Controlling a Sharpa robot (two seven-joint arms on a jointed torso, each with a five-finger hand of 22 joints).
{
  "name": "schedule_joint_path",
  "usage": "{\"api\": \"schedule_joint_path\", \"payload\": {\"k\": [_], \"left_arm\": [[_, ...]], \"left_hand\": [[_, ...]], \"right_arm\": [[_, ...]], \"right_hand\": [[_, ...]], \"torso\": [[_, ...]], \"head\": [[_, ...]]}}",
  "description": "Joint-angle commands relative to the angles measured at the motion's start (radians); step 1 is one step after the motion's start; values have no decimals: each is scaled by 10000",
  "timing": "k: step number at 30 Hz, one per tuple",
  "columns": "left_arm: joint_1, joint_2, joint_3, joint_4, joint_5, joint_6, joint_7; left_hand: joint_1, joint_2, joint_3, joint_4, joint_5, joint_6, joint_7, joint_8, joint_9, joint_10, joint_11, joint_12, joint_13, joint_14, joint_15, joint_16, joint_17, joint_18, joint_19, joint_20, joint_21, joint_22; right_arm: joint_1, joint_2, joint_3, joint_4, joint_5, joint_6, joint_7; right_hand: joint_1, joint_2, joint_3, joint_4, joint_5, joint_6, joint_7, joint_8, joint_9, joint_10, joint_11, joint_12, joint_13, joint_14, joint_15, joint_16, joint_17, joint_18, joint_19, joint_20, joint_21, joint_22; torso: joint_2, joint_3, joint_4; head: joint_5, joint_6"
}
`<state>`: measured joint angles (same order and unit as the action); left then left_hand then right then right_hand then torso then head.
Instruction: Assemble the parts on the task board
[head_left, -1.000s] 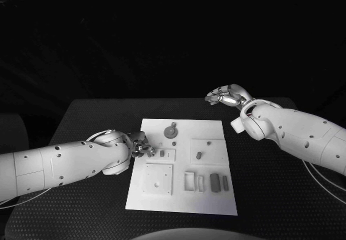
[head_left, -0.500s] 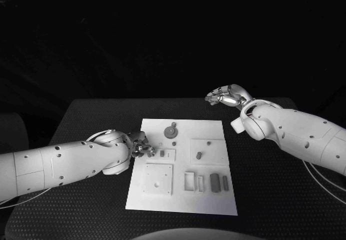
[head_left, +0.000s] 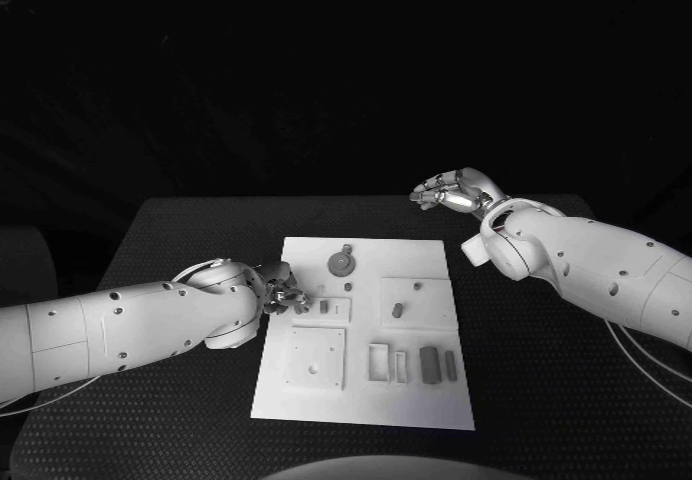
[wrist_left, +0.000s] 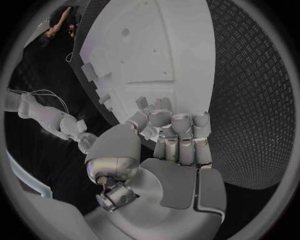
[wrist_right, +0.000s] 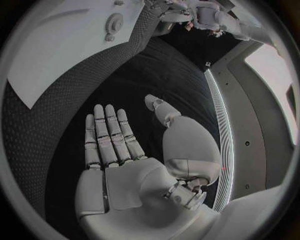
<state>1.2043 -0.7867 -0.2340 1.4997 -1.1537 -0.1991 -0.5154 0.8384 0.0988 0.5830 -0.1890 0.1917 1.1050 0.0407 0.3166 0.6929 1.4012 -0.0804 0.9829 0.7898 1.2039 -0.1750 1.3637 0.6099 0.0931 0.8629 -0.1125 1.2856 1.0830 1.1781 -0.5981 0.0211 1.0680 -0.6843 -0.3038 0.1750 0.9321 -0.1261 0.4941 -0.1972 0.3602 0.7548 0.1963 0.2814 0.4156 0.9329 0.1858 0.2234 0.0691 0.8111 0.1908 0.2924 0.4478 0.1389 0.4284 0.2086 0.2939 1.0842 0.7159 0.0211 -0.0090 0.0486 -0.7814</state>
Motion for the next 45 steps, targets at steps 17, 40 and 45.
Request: {"api": "schedule_joint_path", "payload": {"k": [17, 40, 45], "left_arm": [[-66, 22, -58, -86, -701, 504, -375], [-67, 83, -57, -48, -646, 662, -348], [-77, 132, -57, -115, -637, 713, -372]], "left_hand": [[-220, -121, 49, -108, 757, 784, -363, 253, 73, 11, -268, 164, 4, 103, -141, 145, -8, 46, 41, -1549, 169, -130], [-243, -68, 74, -159, 914, 827, -381, 282, 82, 2, -285, 194, -4, 104, -130, 169, -16, 39, 48, -1540, 208, -175], [-423, -70, 44, -27, 727, 806, -365, 270, 76, -7, -266, 202, -18, 92, -123, 170, -29, 15, 89, -1504, 132, -224]], "right_arm": [[-4, -20, 5, 13, -14, 134, 69], [-4, -39, 5, 26, -14, 132, 67], [-5, -34, 5, 30, -14, 139, 67]], "right_hand": [[52, 51, -28, 9, 66, -38, 226, 49, -15, 88, -3, -38, -6, -81, 19, -17, -16, -205, -44, -6, -76, 27], [49, 51, -34, 10, 74, -38, 229, 53, -19, 92, -1, -46, -5, -85, 21, -14, -21, -209, -43, -9, -89, 48], [47, 51, -35, 11, 75, -39, 230, 54, -20, 93, 0, -49, -5, -86, 22, -14, -23, -211, -43, -9, -93, 52]], "torso": [[0, 4, 2], [6, 0, 0], [0, 1, -2]], "head": [[34, -5], [17, -18], [7, -11]]}}
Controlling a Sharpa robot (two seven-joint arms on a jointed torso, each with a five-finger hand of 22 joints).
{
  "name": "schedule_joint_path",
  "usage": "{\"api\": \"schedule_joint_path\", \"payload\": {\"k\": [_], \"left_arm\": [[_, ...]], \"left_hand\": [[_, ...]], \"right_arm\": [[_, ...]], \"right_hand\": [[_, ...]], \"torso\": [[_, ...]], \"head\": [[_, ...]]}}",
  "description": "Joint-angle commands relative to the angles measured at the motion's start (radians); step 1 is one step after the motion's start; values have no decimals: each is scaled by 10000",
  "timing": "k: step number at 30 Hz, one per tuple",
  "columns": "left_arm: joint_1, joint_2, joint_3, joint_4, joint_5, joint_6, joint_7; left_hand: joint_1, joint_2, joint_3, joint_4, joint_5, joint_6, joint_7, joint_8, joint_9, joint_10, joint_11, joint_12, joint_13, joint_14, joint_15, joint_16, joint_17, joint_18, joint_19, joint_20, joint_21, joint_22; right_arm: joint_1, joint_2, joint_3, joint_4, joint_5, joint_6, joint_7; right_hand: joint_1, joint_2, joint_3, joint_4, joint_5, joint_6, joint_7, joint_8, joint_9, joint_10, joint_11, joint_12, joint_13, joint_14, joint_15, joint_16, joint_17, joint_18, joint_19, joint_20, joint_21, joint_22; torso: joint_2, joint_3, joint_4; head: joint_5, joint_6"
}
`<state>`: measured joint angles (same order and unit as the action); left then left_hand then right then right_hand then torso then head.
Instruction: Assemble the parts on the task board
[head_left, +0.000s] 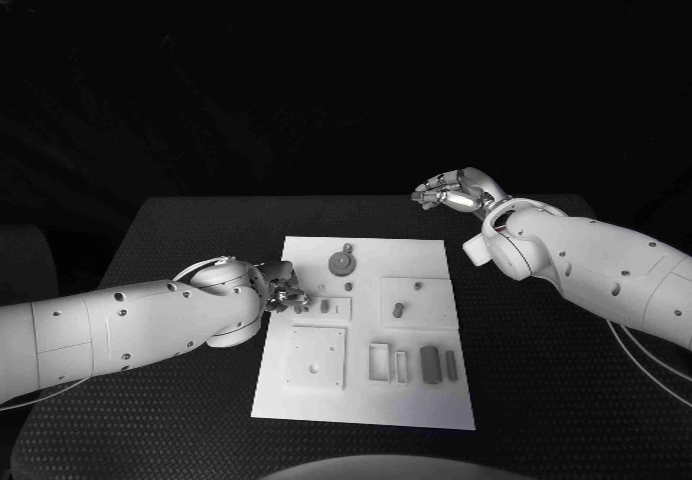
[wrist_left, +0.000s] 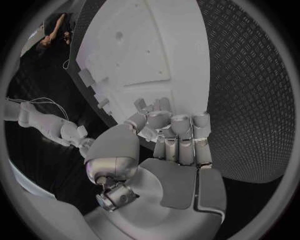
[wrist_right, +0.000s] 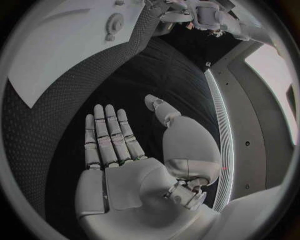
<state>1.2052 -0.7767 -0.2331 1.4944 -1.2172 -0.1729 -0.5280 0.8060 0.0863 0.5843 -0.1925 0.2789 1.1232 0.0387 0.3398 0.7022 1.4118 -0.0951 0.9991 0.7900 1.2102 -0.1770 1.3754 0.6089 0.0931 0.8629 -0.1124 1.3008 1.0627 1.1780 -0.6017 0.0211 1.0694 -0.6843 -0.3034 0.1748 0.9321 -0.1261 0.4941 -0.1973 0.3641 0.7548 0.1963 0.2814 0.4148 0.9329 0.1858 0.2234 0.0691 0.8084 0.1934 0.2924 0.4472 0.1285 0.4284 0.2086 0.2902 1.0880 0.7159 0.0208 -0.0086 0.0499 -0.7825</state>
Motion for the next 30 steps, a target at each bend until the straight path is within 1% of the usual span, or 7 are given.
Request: {"api": "schedule_joint_path", "payload": {"k": [1, 3, 6, 12, 21, 25, 30], "left_arm": [[-97, 40, -66, -78, 3, 447, -253], [-110, 54, -66, -103, 11, 462, -252], [-136, 68, -66, -115, 31, 491, -253], [-151, 86, -66, -105, 60, 605, -255], [-157, 82, -66, -96, 87, 734, -251], [-159, 76, -66, -102, 88, 704, -264], [-160, 55, -66, -115, 89, 700, -288]], "left_hand": [[-157, 56, 21, 70, -352, 624, -342, 37, -18, -112, -118, 45, -25, 28, -103, 55, -24, 14, 104, -1499, -37, -32], [-223, 10, 38, 167, -720, 624, -348, 34, -20, -115, -117, 55, -35, 22, -108, 59, -34, 23, 124, -1495, -69, -44], [-262, -36, 38, 220, -803, 623, -344, 32, -23, -117, -118, 59, -41, 19, -111, 60, -39, 24, 130, -1491, -81, -46], [-388, -174, 14, 398, -1076, 638, -348, 35, -26, -118, -121, 76, -56, 16, -120, 72, -50, 33, 143, -1484, -104, -40], [-427, -413, -19, 463, -1323, 654, -357, 43, -25, -125, -130, 88, -72, 7, -128, 79, -61, 53, 141, -1486, -120, -25], [-406, -431, -12, 452, -1344, 654, -358, 43, -25, -125, -131, 91, -74, 6, -129, 80, -63, 58, 142, -1488, -122, -22], [-413, -576, -44, 449, -1393, 653, -356, 42, -26, -127, -130, 95, -81, 5, -132, 83, -68, 62, 148, -1486, -123, -15]], "right_arm": [[-4, 1, 5, 19, -14, 138, 68], [-4, -1, 5, 13, -14, 134, 68], [-4, -5, 5, 13, -14, 137, 69], [-4, -7, 5, 12, -14, 140, 69], [-4, -13, 5, 12, -14, 143, 69], [-4, -13, 5, 15, -14, 145, 70], [-4, -13, 5, 10, -14, 143, 67]], "right_hand": [[46, 51, -36, 12, 37, -39, 229, 54, -13, 93, 0, -49, -5, -61, -3, -14, -17, -107, -43, -9, -56, 15], [45, 52, -37, 13, 37, -39, 229, 54, -14, 94, 0, -50, -5, -62, -3, -14, -17, -108, -43, -9, -57, 17], [44, 52, -38, 14, 37, -40, 230, 55, -14, 94, 0, -51, -5, -63, -2, -14, -18, -109, -44, -9, -59, 19], [39, 56, -40, 17, 38, -40, 231, 56, -15, 95, 1, -53, -5, -66, -1, -14, -20, -110, -44, -9, -63, 25], [30, 60, -43, 26, 41, -40, 233, 57, -17, 97, 3, -57, -5, -68, 1, -14, -23, -113, -45, -9, -69, 32], [25, 60, -45, 29, 44, -40, 234, 58, -18, 97, 3, -59, -5, -69, 1, -14, -24, -114, -45, -9, -73, 37], [22, 60, -47, 31, 47, -41, 235, 58, -20, 99, 4, -60, -5, -71, 1, -13, -26, -115, -45, -10, -76, 41]], "torso": [[0, 7, -9], [2, 8, -7], [-2, 4, -7], [6, 13, -11], [0, 9, -1], [-1, 1, 2], [4, 2, -5]], "head": [[4, -4], [-1, -8], [-13, -2], [-12, -23], [-33, -35], [-38, -28], [-37, -24]]}}
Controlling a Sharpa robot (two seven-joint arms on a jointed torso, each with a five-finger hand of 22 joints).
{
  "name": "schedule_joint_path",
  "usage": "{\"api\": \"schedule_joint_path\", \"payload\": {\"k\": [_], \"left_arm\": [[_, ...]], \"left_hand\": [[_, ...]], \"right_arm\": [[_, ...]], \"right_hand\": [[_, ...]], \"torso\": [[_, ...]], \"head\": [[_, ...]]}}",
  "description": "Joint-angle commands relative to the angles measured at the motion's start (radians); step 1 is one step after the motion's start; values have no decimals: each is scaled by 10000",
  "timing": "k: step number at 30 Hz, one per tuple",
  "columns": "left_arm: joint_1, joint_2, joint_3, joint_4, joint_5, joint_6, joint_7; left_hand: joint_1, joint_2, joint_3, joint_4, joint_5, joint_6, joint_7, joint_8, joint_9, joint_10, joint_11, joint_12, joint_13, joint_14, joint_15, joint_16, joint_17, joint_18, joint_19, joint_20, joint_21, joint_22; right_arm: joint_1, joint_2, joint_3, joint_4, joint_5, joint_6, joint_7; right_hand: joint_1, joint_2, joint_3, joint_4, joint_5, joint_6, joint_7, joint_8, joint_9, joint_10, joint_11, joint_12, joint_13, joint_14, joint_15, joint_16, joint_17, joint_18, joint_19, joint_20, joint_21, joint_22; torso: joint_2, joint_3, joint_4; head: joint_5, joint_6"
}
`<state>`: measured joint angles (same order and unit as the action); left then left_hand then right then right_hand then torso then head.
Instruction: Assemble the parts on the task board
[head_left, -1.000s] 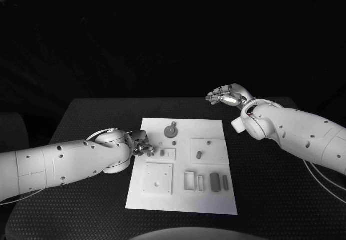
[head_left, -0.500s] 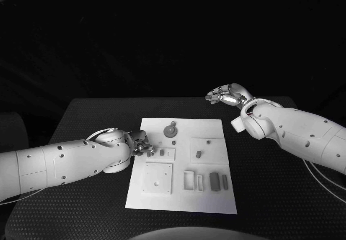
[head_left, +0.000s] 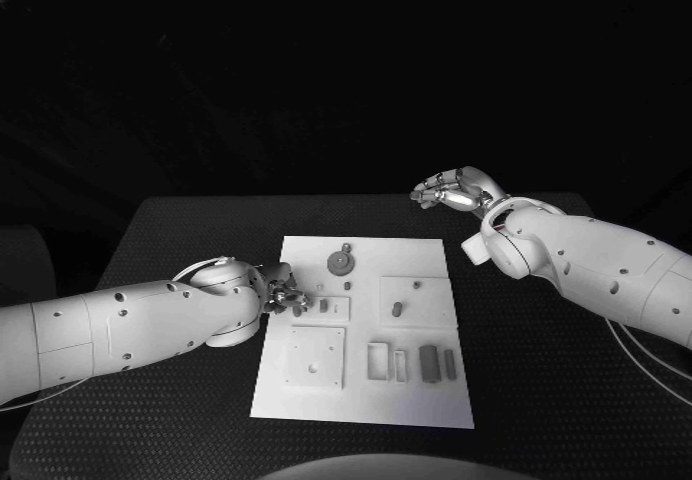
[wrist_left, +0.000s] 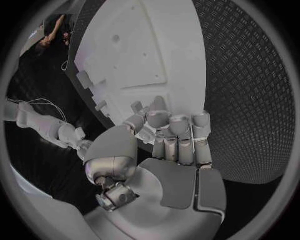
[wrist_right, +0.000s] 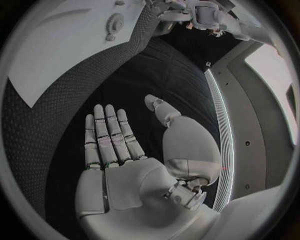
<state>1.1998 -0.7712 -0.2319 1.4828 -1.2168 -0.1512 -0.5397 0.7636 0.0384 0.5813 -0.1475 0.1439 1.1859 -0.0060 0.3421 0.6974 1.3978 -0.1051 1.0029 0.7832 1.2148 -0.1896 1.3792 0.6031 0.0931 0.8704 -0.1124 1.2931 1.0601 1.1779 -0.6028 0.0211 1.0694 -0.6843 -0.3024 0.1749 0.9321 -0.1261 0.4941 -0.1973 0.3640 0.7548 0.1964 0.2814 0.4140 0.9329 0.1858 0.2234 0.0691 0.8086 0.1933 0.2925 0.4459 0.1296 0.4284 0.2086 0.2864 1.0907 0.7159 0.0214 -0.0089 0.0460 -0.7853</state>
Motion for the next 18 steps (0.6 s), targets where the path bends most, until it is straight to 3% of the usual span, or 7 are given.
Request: {"api": "schedule_joint_path", "payload": {"k": [1, 18], "left_arm": [[-107, -2, -78, 0, 85, 479, -170], [-107, -27, -77, -83, 78, 218, -218]], "left_hand": [[12, -103, -15, 0, -45, 25, 90, 20, 22, 13, -30, 56, -13, -40, -7, 45, -10, 63, 74, -1487, -47, 11], [-87, -312, -73, 175, -235, 33, 84, 23, 21, 10, -35, 64, -33, -32, -22, 51, -25, 78, 99, -1486, -77, 10]], "right_arm": [[-3, 0, 5, 8, -14, 134, 66], [-3, 10, 5, 2, -14, 141, 62]], "right_hand": [[22, 60, -47, 32, 48, -41, 235, 58, -12, 99, 4, -61, -5, -72, 2, -14, -14, -126, -46, -10, -39, 15], [16, 61, -50, 37, 55, -43, 241, 60, -15, 101, 7, -66, -5, -75, 3, -12, -17, -128, -47, -12, -48, 27]], "torso": [[3, -4, -4], [4, -4, -1]], "head": [[1, 4], [-11, -1]]}}
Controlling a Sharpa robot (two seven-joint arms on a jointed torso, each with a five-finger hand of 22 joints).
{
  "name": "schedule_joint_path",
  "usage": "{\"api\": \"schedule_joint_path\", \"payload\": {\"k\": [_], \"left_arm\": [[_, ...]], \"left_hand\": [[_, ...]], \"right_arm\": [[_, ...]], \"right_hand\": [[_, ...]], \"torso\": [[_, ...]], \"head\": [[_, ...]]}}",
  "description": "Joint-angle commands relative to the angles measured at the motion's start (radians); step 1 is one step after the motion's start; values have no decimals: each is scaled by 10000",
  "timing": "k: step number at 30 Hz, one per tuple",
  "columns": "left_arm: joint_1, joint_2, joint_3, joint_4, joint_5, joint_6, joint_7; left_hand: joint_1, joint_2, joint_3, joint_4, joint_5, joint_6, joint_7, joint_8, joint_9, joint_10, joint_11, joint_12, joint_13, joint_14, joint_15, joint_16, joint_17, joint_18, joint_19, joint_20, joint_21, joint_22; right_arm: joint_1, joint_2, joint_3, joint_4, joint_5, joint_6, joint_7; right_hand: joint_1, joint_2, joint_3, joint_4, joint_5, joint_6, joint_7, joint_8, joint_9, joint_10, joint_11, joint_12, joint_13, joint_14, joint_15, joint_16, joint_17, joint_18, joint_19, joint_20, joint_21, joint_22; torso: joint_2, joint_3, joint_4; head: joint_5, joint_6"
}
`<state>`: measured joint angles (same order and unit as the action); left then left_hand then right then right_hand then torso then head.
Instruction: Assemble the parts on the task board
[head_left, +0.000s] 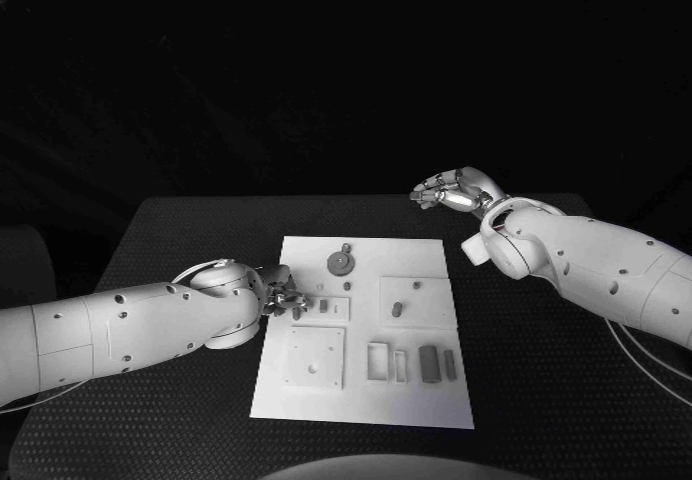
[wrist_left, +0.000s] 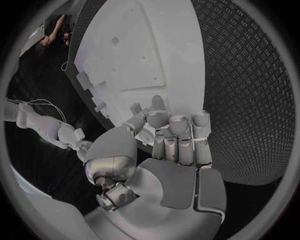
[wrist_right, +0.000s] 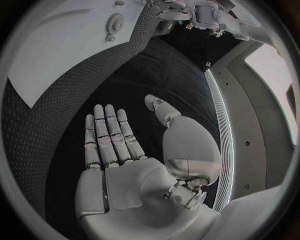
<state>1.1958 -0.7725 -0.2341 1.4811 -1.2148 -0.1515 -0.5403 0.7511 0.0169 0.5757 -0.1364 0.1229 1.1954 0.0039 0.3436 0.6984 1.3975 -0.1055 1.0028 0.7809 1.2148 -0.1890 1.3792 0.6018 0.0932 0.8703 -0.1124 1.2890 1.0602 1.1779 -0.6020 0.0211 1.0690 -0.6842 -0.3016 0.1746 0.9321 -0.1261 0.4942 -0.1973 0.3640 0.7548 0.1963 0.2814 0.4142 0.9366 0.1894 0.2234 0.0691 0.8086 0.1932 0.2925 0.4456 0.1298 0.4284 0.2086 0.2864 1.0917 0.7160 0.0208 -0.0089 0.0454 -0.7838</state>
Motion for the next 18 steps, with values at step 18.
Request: {"api": "schedule_joint_path", "payload": {"k": [18], "left_arm": [[-66, -37, -52, -82, 58, -118, -127]], "left_hand": [[-910, -920, -835, 666, -741, -137, -36, 38, 93, -30, -53, 104, 19, -85, -93, 103, -1, 175, 33, -1516, -92, 29]], "right_arm": [[-11, -4, 5, 3, -15, 143, 63]], "right_hand": [[16, 63, -51, 39, 66, -46, 250, 60, -20, 67, -27, -72, -5, -79, 5, -11, -18, -133, -47, -14, -58, 30]], "torso": [[0, 6, 5]], "head": [[-6, -1]]}}
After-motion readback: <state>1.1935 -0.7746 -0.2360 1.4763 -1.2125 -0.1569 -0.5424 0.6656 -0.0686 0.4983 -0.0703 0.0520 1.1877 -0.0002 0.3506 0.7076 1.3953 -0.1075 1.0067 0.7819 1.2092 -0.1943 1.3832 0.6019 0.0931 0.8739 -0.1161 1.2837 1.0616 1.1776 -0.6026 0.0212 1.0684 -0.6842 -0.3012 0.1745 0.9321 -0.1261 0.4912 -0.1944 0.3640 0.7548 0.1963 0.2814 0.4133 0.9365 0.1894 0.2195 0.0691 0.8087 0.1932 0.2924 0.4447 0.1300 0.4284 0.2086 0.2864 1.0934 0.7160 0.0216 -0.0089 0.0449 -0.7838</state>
